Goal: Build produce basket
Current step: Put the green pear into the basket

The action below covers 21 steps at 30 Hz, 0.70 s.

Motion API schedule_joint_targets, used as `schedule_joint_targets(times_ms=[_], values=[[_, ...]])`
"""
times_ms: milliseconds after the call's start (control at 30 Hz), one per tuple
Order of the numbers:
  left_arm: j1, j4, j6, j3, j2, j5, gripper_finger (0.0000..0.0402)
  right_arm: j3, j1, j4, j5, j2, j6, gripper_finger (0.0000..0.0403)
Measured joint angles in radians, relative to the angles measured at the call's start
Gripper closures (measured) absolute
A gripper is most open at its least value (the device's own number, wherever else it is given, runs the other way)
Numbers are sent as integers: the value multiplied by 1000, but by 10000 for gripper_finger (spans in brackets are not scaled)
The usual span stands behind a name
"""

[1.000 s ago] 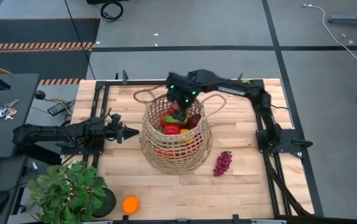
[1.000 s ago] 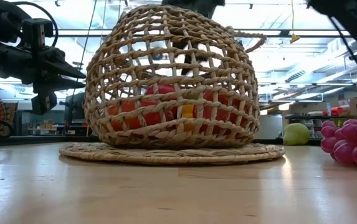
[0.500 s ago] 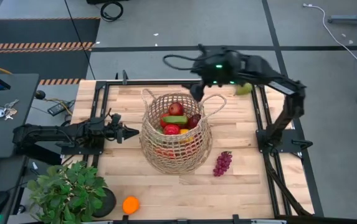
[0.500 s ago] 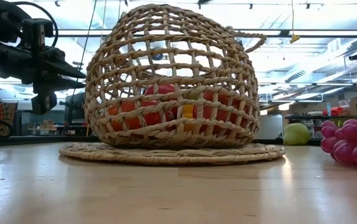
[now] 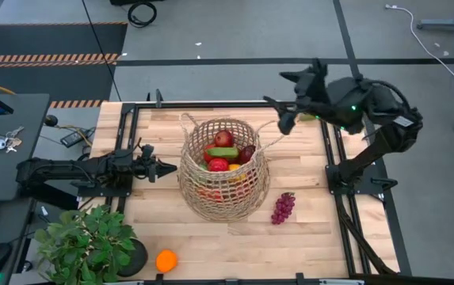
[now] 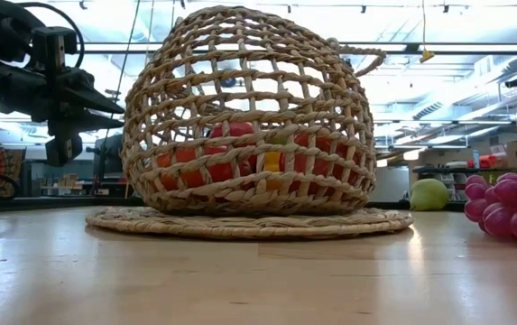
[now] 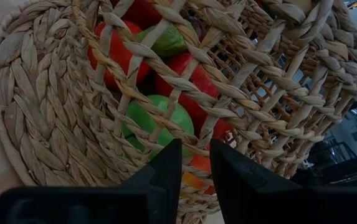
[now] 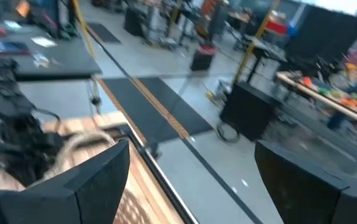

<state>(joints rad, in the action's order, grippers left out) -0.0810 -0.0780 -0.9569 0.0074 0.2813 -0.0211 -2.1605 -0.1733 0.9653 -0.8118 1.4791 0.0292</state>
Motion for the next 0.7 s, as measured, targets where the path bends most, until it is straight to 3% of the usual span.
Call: schedule_joint_targets(times_ms=[367,500,700], values=[[0,0,0,0,0,0,310,1,-97,499,-262,-53,-449,55],[0,0,0,0,0,0,312,7,-92,607,-274,-66,-590,55],[0,0,0,0,0,0,316,169,-4,603,-222,-172,-599,55]])
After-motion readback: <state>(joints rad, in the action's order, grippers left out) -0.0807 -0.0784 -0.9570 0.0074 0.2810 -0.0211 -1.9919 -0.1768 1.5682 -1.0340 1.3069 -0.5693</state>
